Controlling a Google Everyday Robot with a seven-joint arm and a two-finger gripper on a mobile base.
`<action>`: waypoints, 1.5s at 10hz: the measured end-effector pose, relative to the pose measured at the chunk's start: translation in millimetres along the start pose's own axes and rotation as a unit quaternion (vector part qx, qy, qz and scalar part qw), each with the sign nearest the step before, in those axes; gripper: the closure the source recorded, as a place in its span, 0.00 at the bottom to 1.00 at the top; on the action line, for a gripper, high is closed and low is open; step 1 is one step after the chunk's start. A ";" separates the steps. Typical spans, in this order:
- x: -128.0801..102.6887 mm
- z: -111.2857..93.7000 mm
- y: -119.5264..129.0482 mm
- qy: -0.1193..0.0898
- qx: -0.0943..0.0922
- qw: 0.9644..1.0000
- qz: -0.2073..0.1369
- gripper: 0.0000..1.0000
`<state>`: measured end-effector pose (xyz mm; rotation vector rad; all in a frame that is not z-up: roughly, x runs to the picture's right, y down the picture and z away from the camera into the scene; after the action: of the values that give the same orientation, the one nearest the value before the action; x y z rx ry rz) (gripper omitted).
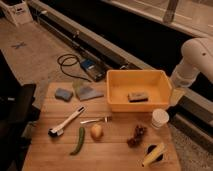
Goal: Place apple in tray
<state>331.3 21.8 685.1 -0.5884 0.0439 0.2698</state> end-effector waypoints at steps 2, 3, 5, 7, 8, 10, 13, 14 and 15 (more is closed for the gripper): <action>0.0 0.0 0.0 0.000 0.000 1.000 0.000 0.20; 0.0 0.0 0.0 0.000 0.000 1.000 0.000 0.20; 0.0 0.0 0.0 0.000 0.000 1.000 0.000 0.20; 0.0 0.4 0.0 0.000 0.000 1.000 0.000 0.20; 0.1 0.3 0.1 0.000 0.000 1.000 0.000 0.20; 0.0 0.3 0.0 0.000 0.000 1.000 0.000 0.20; 0.0 0.3 0.0 0.000 0.000 1.000 0.000 0.20; -0.8 -0.7 -0.9 0.001 0.004 1.000 -0.007 0.20; -6.2 -6.5 -1.5 0.000 0.015 1.000 -0.024 0.20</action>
<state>325.9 15.5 681.2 -0.5594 0.0342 0.2230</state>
